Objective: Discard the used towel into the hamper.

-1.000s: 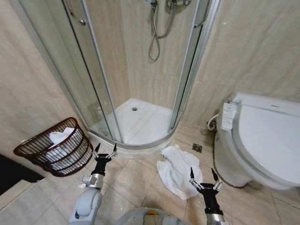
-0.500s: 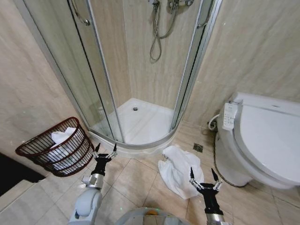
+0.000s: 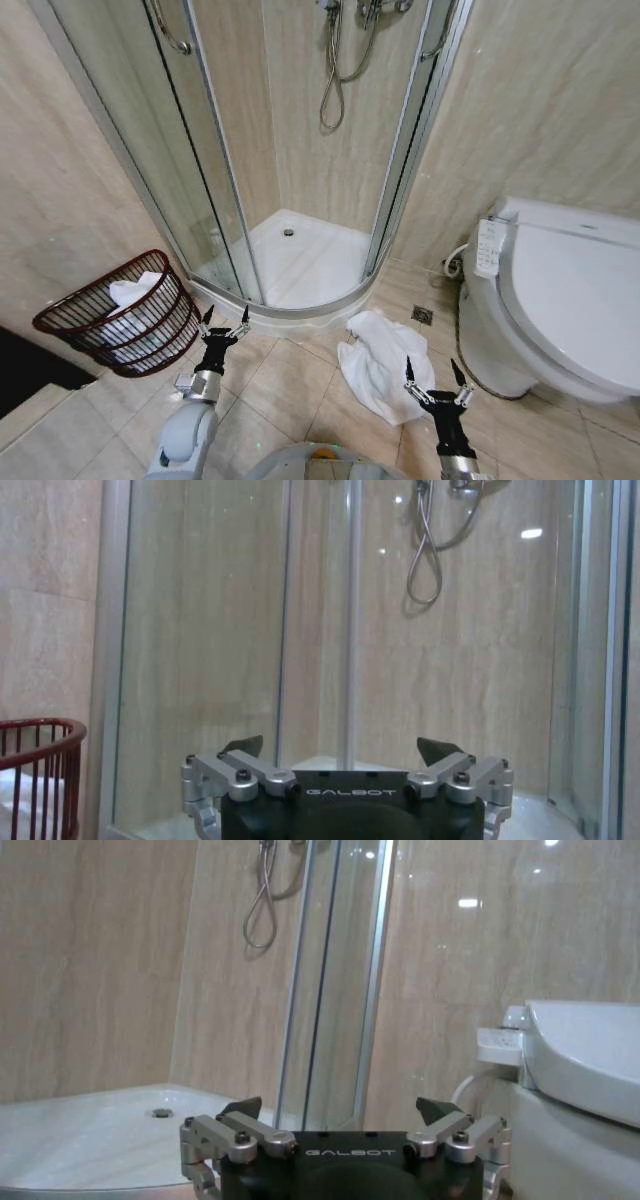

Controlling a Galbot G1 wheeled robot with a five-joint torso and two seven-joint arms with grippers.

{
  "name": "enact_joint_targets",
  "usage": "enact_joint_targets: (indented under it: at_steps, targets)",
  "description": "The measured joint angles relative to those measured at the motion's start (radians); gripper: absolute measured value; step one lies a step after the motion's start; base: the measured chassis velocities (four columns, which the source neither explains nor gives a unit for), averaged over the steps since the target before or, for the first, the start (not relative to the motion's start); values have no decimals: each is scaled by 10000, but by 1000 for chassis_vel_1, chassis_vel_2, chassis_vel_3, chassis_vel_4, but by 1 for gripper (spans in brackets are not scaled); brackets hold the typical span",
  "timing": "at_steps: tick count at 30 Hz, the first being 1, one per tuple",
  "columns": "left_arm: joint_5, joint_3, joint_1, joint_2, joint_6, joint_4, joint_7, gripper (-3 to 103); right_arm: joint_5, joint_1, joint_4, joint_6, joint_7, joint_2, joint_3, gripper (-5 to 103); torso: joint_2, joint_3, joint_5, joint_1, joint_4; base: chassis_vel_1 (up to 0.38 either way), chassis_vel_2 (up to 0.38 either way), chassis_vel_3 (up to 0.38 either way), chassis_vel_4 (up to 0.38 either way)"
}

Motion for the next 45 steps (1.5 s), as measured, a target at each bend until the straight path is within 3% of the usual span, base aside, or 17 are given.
enact_joint_targets:
  at_steps: [45]
  targets:
    - [0,0,0,0,0,0,0,100,0,0,1,-10,0,0,0,100,2,2,0,1,0,0,0,0,0]
